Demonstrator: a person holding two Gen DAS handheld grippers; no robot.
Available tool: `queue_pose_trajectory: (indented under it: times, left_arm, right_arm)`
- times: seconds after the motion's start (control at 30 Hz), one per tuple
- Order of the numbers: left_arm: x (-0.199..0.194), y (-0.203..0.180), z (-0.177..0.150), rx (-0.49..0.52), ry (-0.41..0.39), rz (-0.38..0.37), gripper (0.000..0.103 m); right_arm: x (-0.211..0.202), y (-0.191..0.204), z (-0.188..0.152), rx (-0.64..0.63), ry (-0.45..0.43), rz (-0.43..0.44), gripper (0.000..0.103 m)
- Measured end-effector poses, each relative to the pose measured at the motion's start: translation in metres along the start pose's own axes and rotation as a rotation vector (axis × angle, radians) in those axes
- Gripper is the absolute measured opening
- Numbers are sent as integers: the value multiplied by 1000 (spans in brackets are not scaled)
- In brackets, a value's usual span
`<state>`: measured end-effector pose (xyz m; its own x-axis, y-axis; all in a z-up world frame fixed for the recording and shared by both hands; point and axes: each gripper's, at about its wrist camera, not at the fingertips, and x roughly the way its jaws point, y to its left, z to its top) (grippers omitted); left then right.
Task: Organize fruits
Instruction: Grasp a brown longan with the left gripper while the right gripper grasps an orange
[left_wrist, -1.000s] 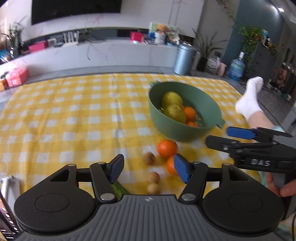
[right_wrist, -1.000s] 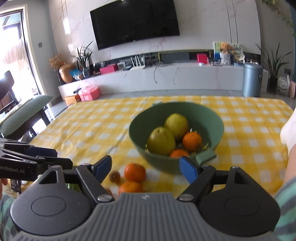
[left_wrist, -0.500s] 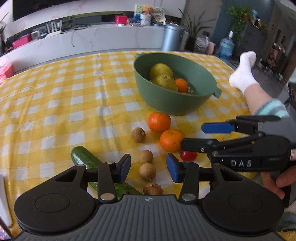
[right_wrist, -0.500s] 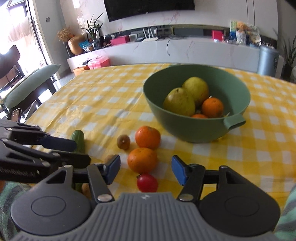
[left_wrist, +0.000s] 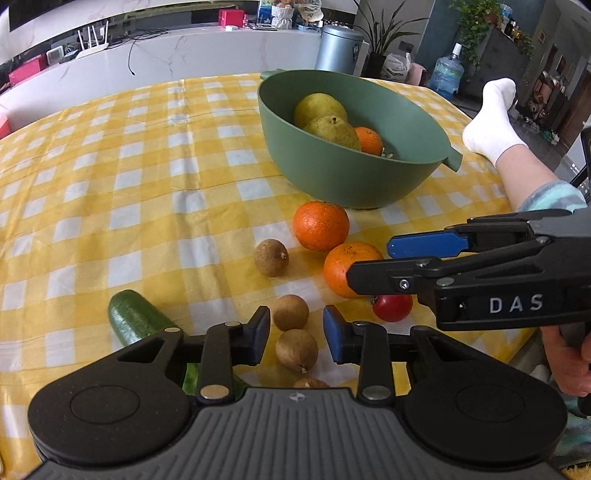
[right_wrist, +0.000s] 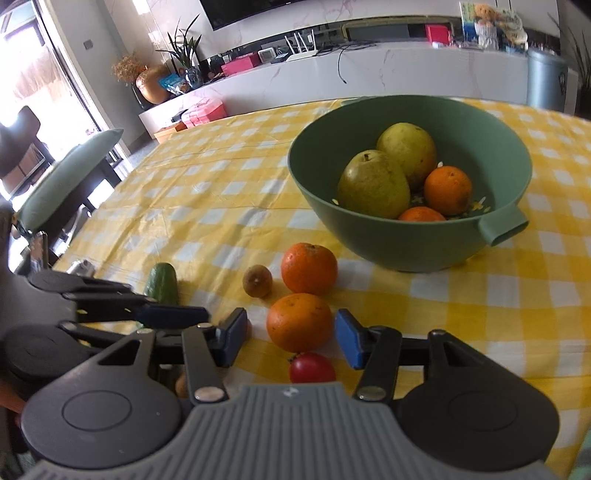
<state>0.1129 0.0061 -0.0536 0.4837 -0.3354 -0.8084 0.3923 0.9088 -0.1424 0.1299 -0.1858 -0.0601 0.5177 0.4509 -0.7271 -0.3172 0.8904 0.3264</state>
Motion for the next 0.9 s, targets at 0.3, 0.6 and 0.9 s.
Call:
queue_pose_trajectory:
  times: [0.3, 0.6, 0.9]
  left_arm:
    - [8, 0, 3, 8, 6, 13, 33]
    - [15, 2, 3, -21, 17, 7, 28]
    - [6, -3, 4, -19, -8, 44, 27]
  right_arm:
    - [17, 2, 4, 11, 59, -26, 46]
    - [22, -5, 6, 49, 83, -24, 42]
    - [19, -5, 5, 58, 73, -20, 41]
